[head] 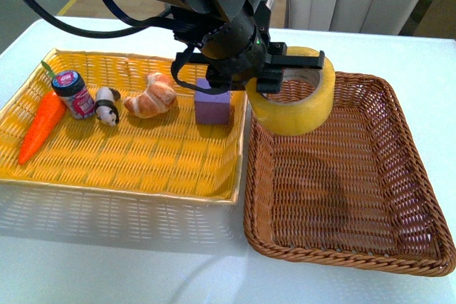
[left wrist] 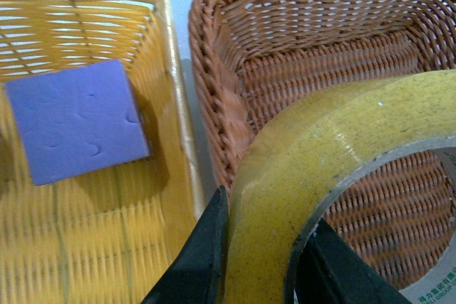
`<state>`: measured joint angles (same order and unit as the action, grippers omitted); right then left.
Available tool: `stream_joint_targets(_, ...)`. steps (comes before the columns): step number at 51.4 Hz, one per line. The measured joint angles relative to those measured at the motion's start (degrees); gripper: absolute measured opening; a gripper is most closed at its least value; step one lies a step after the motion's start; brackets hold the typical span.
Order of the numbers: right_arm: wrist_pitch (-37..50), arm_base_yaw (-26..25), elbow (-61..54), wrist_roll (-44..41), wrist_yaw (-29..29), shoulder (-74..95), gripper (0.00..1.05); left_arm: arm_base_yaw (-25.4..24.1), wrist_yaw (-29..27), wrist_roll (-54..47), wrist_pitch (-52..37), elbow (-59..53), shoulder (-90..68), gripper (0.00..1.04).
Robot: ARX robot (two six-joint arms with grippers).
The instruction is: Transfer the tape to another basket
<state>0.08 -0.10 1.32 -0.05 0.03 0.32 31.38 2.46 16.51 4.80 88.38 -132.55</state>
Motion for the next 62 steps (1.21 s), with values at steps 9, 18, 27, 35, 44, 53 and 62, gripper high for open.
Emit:
stream_joint_targets(9,0.0,0.0,0.0,0.0,-0.02,0.0,0.96,1.6,0.66,0.13,0.79,0.68,-1.14,0.16)
stream_joint_targets(18,0.0,-0.02,0.0,0.0,0.0,0.0,0.96,2.73,0.76,0.11,1.75,1.22,-2.19,0.16)
stream_joint_targets(27,0.0,0.0,0.0,0.0,-0.02,0.0,0.96,4.57,2.25,0.09,2.78,1.62,-2.84,0.16)
stream_joint_targets(35,0.0,-0.02,0.0,0.0,-0.02,0.0,0.96,6.12,2.62,0.04,2.95,1.84,-2.89,0.16)
stream_joint_targets(44,0.0,0.0,0.0,0.0,-0.02,0.0,0.96,6.6,3.54,0.04,2.95,2.1,-3.61,0.16)
stream_joint_targets(53,0.0,-0.02,0.02,0.0,-0.02,0.0,0.96,6.64,3.54,0.07,2.99,2.16,-3.96,0.16)
stream_joint_targets(62,0.0,0.0,0.0,0.0,-0.02,0.0,0.96,6.64,3.61,0.17,2.89,2.36,-4.0,0.41)
